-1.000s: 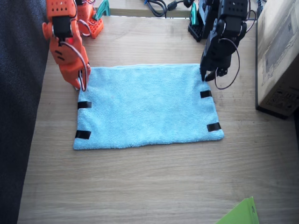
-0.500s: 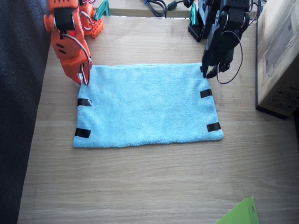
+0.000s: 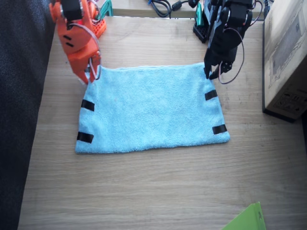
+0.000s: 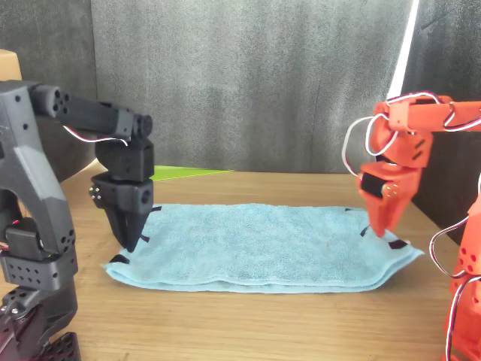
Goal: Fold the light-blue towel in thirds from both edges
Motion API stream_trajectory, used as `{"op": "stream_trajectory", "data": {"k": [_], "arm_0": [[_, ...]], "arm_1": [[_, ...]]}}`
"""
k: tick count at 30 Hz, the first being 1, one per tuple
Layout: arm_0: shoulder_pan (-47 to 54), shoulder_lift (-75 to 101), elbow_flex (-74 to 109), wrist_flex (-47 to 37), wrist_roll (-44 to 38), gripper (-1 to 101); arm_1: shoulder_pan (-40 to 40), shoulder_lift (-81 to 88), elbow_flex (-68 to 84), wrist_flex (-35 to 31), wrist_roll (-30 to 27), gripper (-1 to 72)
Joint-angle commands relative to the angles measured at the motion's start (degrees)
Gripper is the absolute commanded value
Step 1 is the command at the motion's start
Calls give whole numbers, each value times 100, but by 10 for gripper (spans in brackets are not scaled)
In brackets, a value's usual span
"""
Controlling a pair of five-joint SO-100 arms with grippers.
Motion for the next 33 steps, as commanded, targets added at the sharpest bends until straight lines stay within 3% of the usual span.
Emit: {"op": "stream_trajectory", "data": {"k": [1,21,26,33], "arm_0": [[-18,281,-237,141,97,-2],[-167,352,-413,308,123,-2],[-185,325,-413,290,132,-2],[-229,255,-483,299,132,-2]], "arm_1": [[308,237,-281,220,158,1],[1749,-1125,-2531,1292,501,1],[1881,-1907,-4017,1925,457,1],[1863,-2628,-4658,1925,404,0]]}}
